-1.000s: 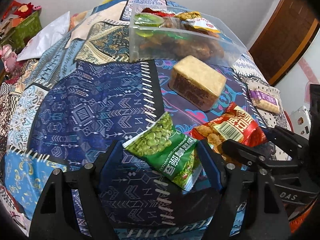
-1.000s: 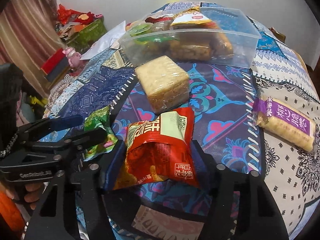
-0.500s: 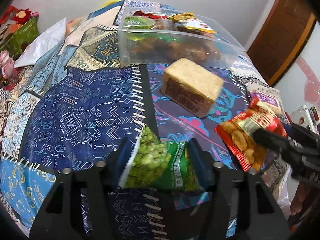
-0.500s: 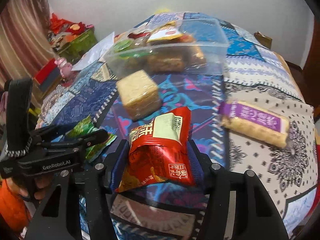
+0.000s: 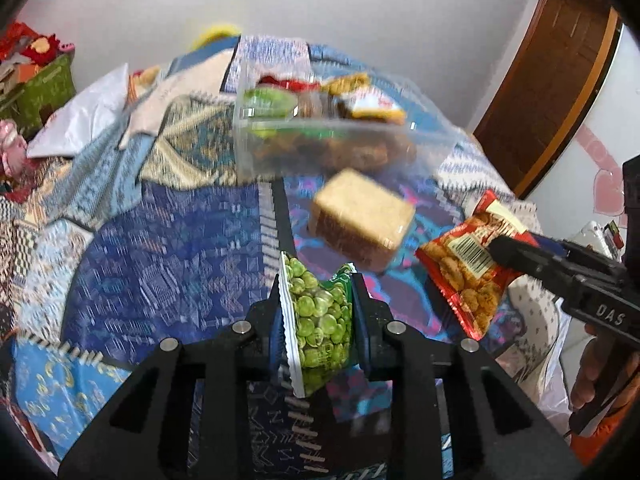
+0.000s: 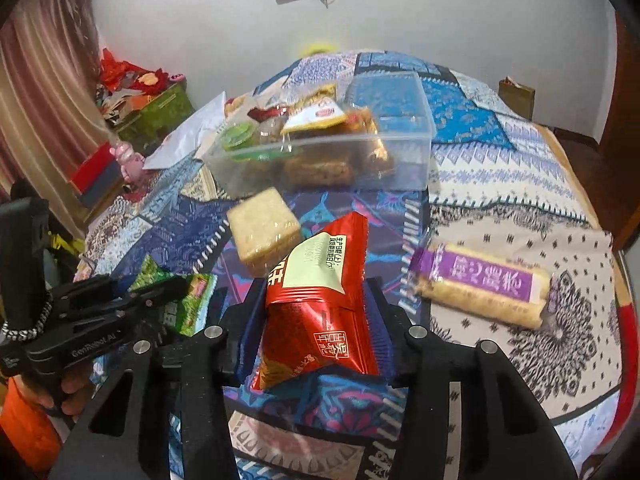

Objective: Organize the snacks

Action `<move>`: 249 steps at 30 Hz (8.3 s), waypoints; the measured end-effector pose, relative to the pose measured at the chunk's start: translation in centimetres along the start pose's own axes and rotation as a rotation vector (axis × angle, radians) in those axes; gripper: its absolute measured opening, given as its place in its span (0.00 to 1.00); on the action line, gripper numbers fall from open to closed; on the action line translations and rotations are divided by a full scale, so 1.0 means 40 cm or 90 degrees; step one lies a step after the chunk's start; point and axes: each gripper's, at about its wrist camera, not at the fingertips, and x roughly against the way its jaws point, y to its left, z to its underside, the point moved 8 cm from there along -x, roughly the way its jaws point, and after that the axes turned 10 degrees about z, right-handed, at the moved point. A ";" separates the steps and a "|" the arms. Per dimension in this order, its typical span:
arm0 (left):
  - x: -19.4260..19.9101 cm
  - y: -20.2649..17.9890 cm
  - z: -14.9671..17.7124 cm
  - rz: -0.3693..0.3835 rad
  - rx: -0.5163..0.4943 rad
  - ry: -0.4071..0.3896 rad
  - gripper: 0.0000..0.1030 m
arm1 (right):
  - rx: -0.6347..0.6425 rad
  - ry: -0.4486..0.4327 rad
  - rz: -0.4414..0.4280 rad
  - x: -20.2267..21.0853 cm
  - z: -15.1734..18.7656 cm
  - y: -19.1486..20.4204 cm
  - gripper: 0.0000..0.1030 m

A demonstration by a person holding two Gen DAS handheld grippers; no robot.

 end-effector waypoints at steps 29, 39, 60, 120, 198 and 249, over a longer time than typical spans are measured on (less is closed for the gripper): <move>-0.059 -0.087 -0.425 0.000 -0.085 -0.123 0.28 | -0.045 -0.119 0.085 -0.061 -0.355 -0.143 0.42; -0.175 -0.092 -0.478 0.009 -0.080 -0.094 0.28 | 0.019 -0.082 0.122 -0.186 -0.374 -0.137 0.44; -0.373 -0.147 -0.486 -0.007 -0.102 -0.024 0.44 | -0.028 -0.099 0.078 -0.100 -0.351 -0.233 0.54; -0.231 -0.067 -0.092 -0.021 -0.071 0.102 0.78 | 0.013 0.081 0.033 -0.087 0.081 -0.154 0.42; -0.122 -0.043 -0.497 -0.033 -0.070 -0.151 0.53 | -0.026 -0.107 0.012 -0.145 -0.376 -0.060 0.42; 0.359 -0.205 -0.407 -0.033 -0.140 -0.326 0.88 | 0.006 -0.312 0.023 0.307 -0.360 0.013 0.73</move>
